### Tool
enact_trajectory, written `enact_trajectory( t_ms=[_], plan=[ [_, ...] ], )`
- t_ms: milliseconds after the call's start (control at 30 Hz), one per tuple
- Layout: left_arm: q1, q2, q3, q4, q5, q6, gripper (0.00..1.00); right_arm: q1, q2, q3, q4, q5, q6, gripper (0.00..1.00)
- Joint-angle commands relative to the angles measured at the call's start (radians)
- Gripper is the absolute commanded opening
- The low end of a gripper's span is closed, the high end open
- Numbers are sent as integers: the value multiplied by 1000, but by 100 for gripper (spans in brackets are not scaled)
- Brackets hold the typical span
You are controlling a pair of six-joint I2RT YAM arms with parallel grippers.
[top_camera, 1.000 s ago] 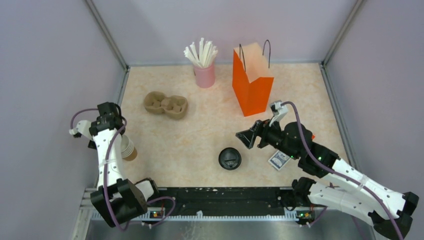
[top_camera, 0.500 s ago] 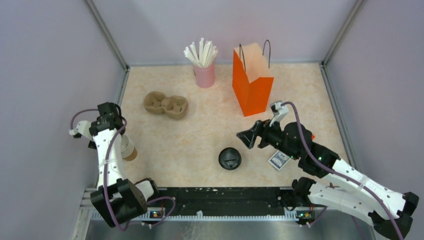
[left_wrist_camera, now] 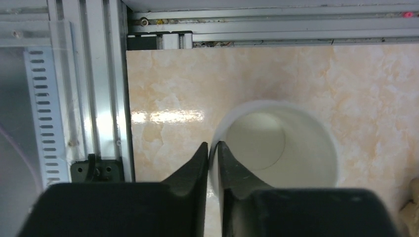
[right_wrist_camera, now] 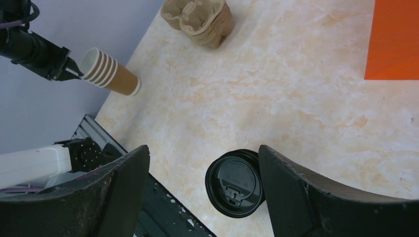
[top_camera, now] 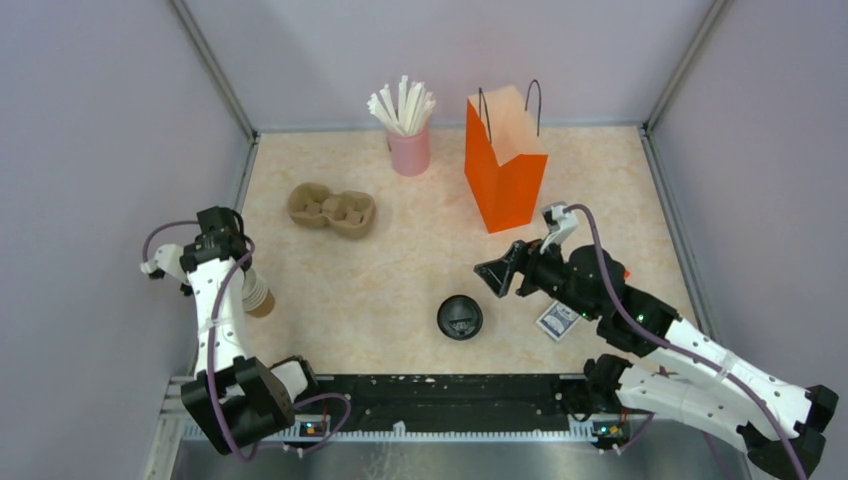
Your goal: Pack the takeout coffee
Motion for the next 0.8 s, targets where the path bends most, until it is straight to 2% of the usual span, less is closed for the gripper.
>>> enact_trajectory(
  t_ms=[0,67,300,433,600,667,767],
  plan=[
    [6,-10,-5,-1,3,-1,8,10,-13,-19,28,11,-13,80],
    [6,-12,3,1,26,19,0,9,-13,-23,31,11,-14,80],
    [5,-48,30,40,189,139,0,9,-12,-49,68,34,-20,79],
    [0,-91,34,83,362,269,0,9,5,-64,146,30,-54,79],
    [-111,-206,14,171,572,413,0,9,109,-37,244,48,-39,79],
    [-161,-252,-1,206,679,465,0,9,177,-6,267,29,5,81],
    [-225,-295,2,215,762,504,0,9,297,32,343,-27,83,83]
  ],
)
